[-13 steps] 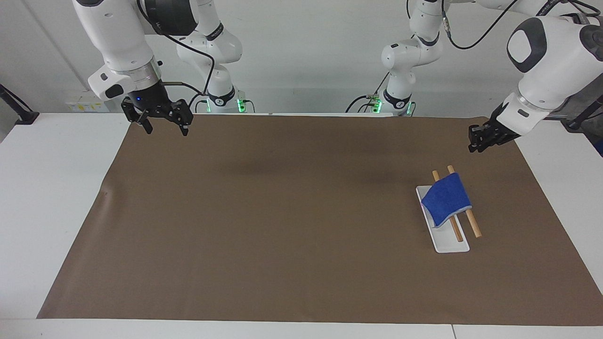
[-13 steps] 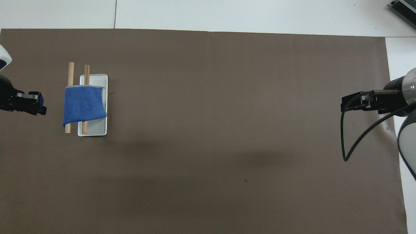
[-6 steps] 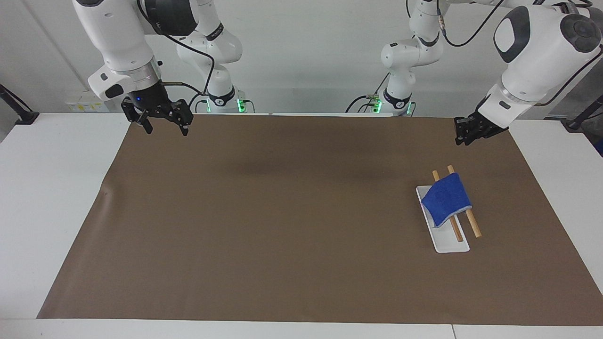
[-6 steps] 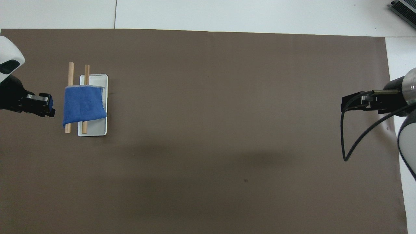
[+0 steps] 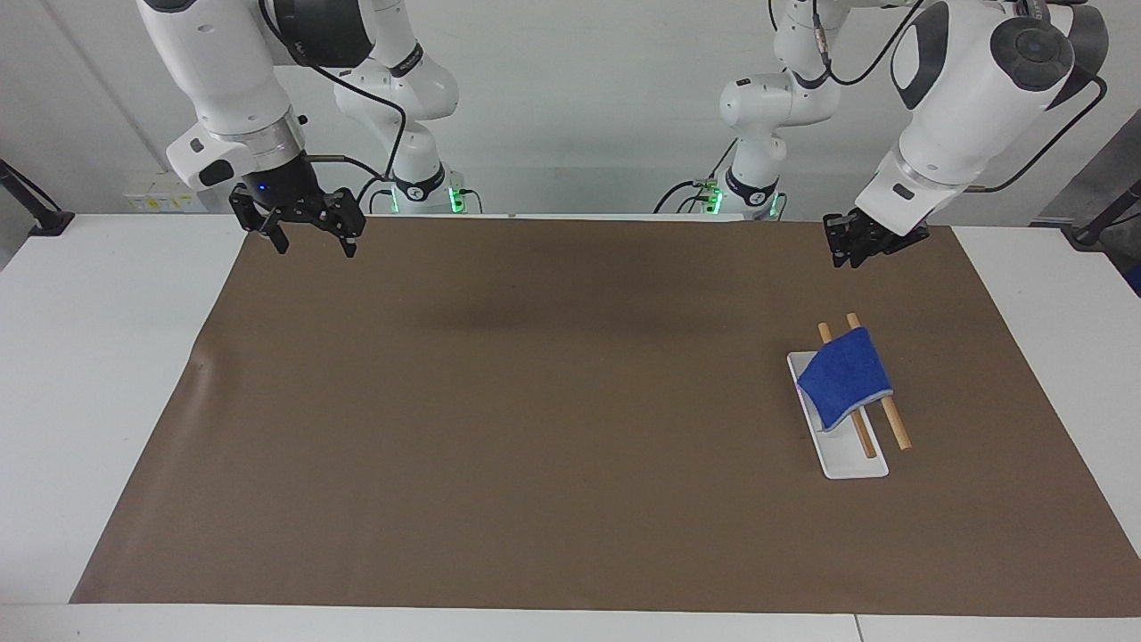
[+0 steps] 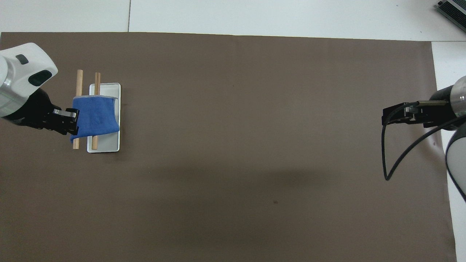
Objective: Right arm passes towel to left arm to hang
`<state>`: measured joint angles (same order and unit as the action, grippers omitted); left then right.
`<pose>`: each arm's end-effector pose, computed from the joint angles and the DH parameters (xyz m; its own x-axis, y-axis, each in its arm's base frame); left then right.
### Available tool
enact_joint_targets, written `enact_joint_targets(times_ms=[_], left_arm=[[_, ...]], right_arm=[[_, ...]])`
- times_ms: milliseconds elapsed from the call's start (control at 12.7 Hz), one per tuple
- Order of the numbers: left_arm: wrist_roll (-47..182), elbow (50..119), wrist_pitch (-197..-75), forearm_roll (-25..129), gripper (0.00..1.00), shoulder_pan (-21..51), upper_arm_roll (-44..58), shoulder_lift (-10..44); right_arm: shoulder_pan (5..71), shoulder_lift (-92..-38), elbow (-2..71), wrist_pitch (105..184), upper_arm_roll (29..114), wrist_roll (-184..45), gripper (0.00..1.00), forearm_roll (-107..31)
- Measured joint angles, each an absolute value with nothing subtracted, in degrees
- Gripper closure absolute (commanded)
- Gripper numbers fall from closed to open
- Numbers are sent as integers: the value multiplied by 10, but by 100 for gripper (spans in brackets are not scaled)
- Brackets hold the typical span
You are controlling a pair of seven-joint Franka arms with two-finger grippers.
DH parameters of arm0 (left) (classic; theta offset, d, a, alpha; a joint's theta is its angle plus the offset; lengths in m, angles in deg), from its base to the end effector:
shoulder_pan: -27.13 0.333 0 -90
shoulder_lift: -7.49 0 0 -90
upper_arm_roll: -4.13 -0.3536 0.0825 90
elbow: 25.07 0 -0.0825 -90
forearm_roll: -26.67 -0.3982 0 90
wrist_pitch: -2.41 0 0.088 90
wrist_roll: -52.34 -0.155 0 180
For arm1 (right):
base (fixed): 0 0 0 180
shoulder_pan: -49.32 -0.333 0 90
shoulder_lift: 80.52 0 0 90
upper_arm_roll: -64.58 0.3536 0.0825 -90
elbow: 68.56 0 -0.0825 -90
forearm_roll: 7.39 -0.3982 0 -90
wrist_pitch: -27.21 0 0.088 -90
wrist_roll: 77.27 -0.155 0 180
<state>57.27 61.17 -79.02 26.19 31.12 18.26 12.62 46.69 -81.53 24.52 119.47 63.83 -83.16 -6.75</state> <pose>0.5654 -0.0936 0.5844 0.9813 -0.0897 -0.1705 -0.0913 -0.9958 -0.0012 0.5654 0.0168 0.6014 0.9976 -0.0695 0.0044 -0.0695 -0.9975 0.0105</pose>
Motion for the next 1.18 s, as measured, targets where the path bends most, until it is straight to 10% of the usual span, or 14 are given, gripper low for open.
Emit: enact_joint_targets(times_ms=[236,551,1180], left_arm=[[573,628,-804,261,63,312,178,125],[573,640,-815,261,0,313,175,123],[573,644,-859,261,0,320,174,120]], right_arm=[[467,-815,245,1195,638,-832,0,-68],[467,-815,245,1195,638,-832,0,-68],[467,-815,245,1195,638,-832,0,-68]])
